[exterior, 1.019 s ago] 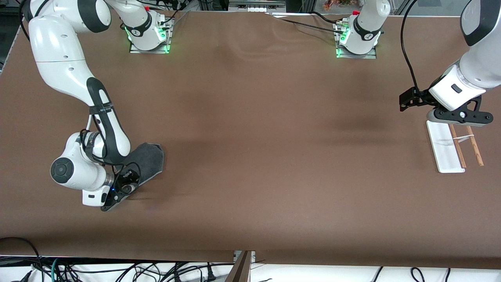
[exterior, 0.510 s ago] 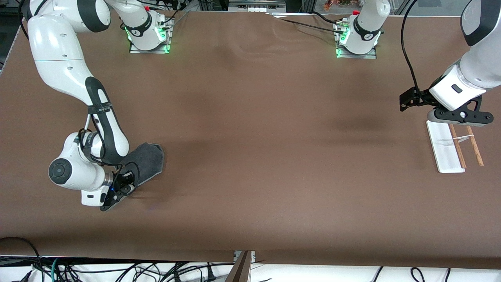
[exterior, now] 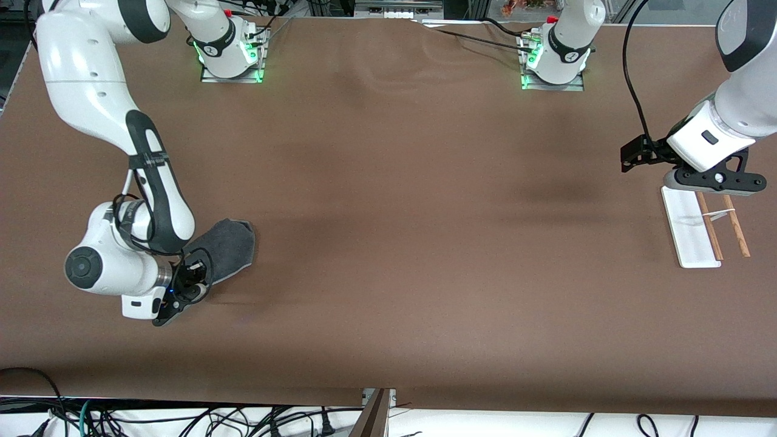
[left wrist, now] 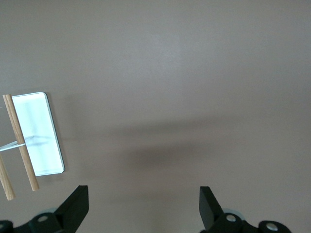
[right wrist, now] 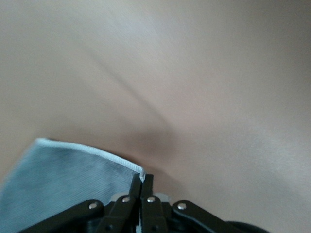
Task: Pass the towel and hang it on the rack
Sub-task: 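Lift the towel with the right gripper toward the table middle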
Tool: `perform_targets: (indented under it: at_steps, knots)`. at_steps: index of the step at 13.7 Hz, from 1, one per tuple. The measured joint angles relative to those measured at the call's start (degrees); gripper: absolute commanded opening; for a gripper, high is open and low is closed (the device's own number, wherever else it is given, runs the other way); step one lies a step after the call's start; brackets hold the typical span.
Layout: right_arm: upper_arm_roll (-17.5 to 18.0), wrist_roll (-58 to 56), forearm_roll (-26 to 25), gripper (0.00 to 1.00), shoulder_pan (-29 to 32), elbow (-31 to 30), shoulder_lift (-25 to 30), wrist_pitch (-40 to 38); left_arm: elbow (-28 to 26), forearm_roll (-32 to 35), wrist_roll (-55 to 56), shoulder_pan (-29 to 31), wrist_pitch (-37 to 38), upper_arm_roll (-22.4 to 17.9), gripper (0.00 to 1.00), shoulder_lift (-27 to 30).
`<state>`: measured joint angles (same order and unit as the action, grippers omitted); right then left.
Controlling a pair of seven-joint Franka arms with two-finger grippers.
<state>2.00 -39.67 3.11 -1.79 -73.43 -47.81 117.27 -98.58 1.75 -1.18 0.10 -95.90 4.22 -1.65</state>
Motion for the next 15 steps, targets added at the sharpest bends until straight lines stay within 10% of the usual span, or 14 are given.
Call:
perform_targets:
  at_steps: [5,15]
  knots:
    - [0.62,4.14,0.17,0.0,-6.93,7.11,8.23,-11.89,0.01,0.0,0.0,0.01,0.3,-0.09,1.0,0.0]
    - [6.79,16.59,0.34,0.0,-19.66,10.88,11.62,-10.24,0.01,0.0,-0.01,0.04,0.33,-0.27,1.0,-0.01]
